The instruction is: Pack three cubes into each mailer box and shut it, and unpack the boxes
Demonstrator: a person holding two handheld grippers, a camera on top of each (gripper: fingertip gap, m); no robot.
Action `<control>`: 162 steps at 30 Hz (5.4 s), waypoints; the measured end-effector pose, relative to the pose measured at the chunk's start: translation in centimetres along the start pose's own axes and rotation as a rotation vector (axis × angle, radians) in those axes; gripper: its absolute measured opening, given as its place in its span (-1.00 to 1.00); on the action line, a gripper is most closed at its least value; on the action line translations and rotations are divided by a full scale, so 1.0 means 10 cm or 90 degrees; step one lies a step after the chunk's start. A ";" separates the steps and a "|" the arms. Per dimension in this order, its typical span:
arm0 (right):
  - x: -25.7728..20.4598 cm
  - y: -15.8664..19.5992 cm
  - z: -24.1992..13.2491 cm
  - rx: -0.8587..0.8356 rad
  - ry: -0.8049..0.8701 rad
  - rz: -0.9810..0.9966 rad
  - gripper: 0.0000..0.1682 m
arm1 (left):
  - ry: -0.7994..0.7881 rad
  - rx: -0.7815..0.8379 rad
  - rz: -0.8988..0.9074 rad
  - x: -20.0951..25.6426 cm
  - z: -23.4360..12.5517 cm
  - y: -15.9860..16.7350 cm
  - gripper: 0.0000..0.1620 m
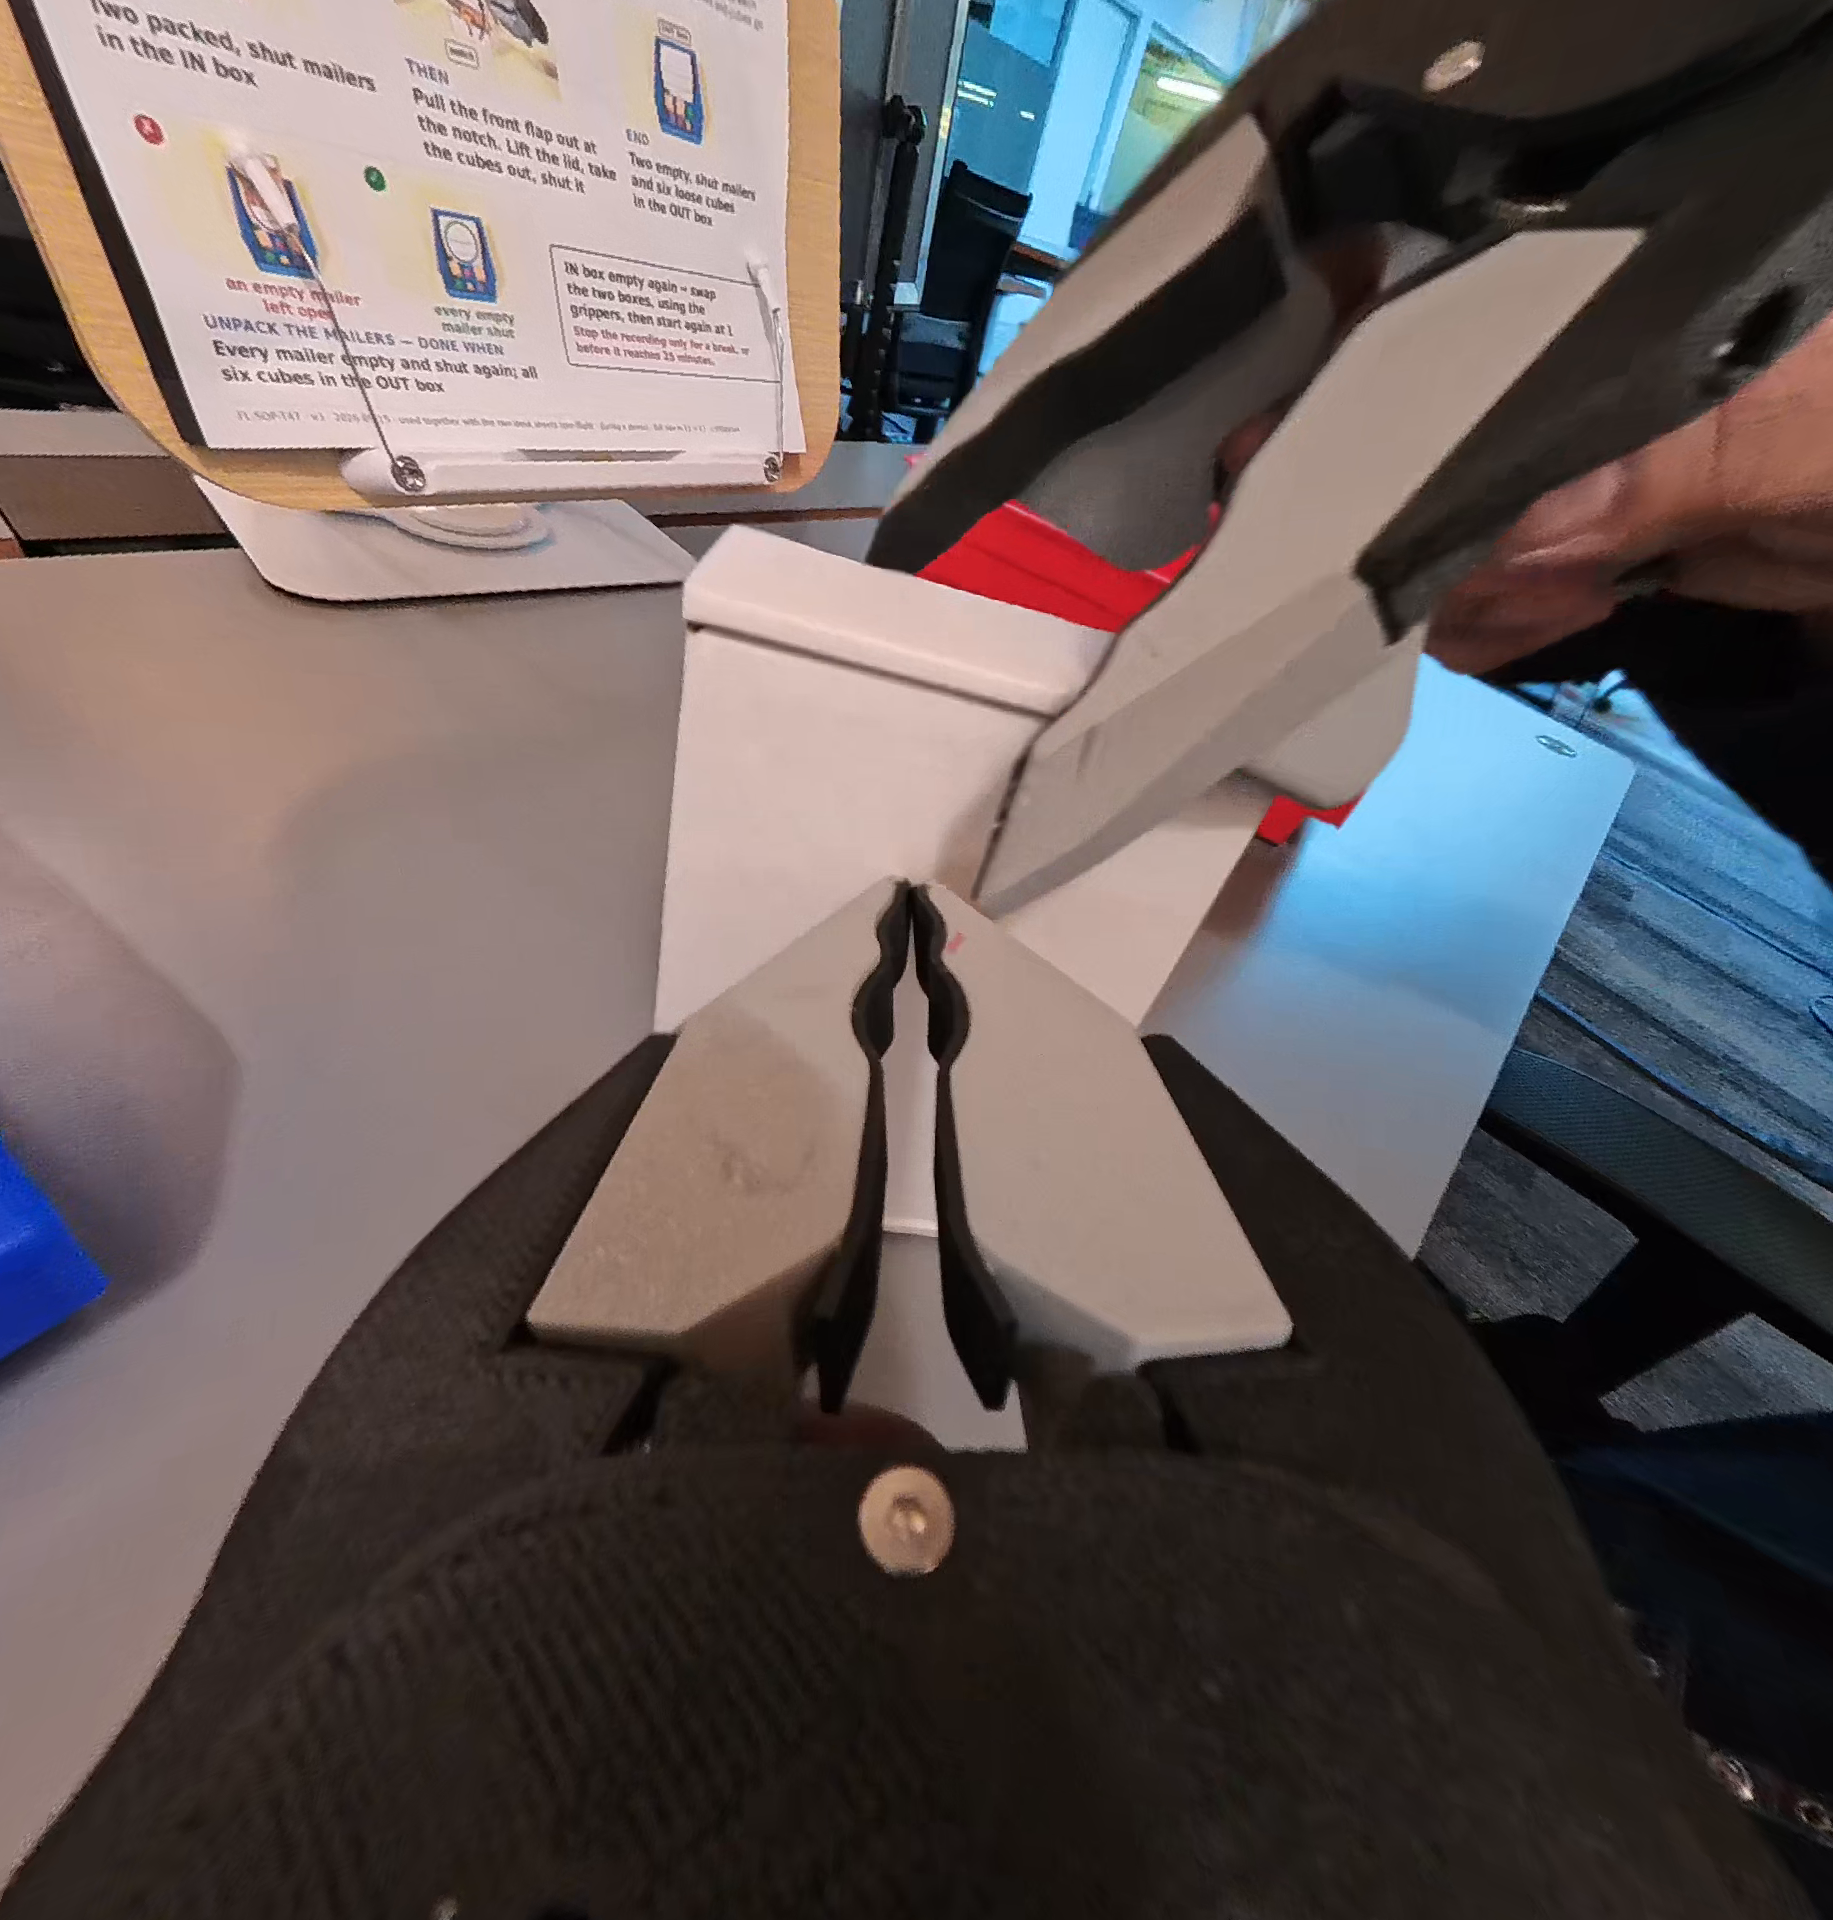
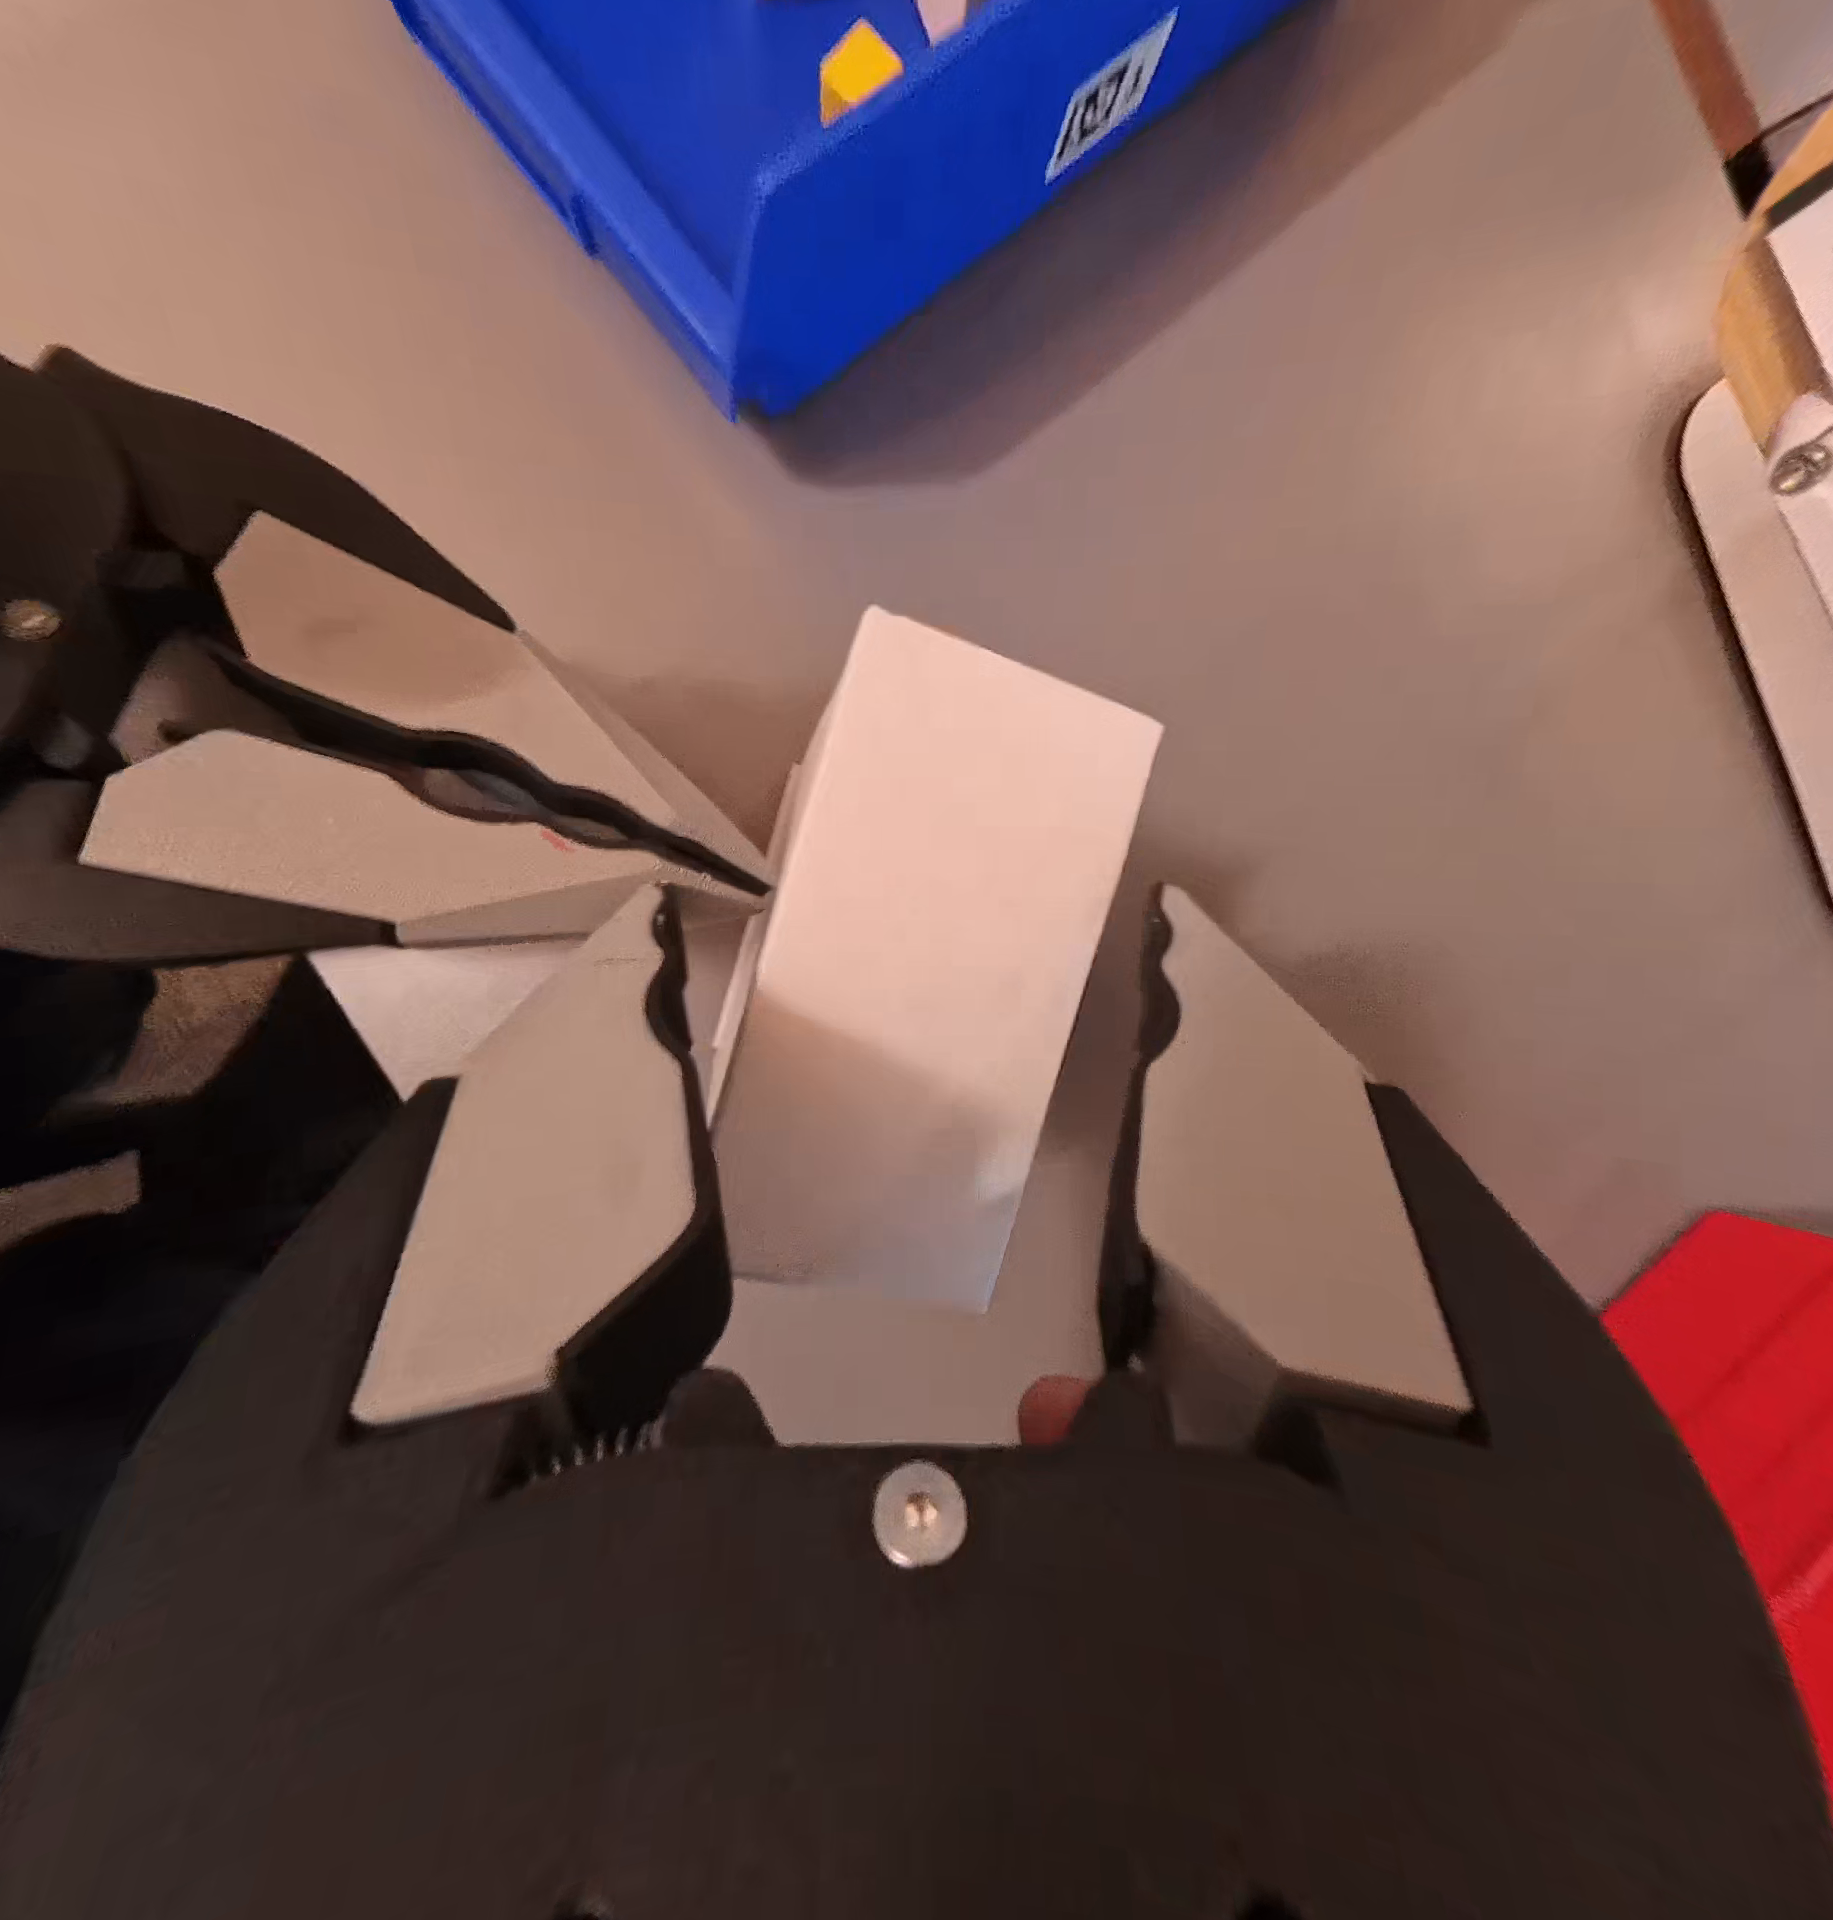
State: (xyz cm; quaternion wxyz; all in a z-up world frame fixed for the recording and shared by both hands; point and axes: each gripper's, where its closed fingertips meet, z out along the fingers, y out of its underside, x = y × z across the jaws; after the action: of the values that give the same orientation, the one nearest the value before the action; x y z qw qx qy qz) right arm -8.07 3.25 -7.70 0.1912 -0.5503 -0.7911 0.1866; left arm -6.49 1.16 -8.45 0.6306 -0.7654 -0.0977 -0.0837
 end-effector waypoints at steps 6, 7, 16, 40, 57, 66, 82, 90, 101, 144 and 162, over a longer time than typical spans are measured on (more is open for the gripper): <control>0.07 0.15 0.15 -0.121 -0.009 -0.013 -0.15 | 0.003 -0.046 0.011 0.03 0.10 0.16 -1.00; 0.08 0.15 0.16 -0.119 -0.016 -0.003 -0.16 | 0.002 -0.047 0.010 0.02 0.10 0.16 -1.00; 0.14 0.12 0.16 -0.076 -0.066 0.032 -0.20 | 0.011 -0.056 -0.056 -0.13 -0.01 0.20 -1.00; 1.93 0.77 -1.62 0.250 -0.088 0.339 -0.21 | 0.005 -0.089 -0.043 -0.14 0.08 0.34 -1.00; 3.35 2.34 -1.74 0.305 0.021 0.603 -0.21 | 0.005 -0.142 -0.064 -0.17 0.28 0.64 -1.00; 3.38 2.40 -0.98 0.238 -0.044 0.638 -0.20 | 0.010 -0.140 -0.082 -0.18 0.27 0.66 -1.00; 3.79 2.20 -1.18 0.227 0.229 0.475 -0.14 | 0.032 -0.137 -0.125 -0.19 0.27 0.66 -1.00; 3.29 2.79 -0.77 0.050 0.131 0.486 -0.49 | 0.047 -0.147 -0.129 -0.15 0.29 0.68 -1.00; 1.87 2.89 -1.14 0.148 0.007 0.268 -0.49 | 0.057 -0.135 -0.159 -0.14 0.28 0.67 -1.00; 1.73 1.95 -0.32 0.288 0.298 0.265 -0.62 | -0.460 -0.085 -0.033 -1.68 -0.18 0.02 -0.54; 1.99 2.55 -0.70 0.226 0.532 0.295 -0.97 | -0.535 -0.082 0.083 -1.45 -0.38 0.18 -1.00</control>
State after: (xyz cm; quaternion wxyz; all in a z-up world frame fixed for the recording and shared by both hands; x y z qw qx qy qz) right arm 9.49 30.85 -12.61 0.5355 -0.6979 -0.4602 0.1198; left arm -20.07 -3.54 -13.04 0.4909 -0.7753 -0.2922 0.2692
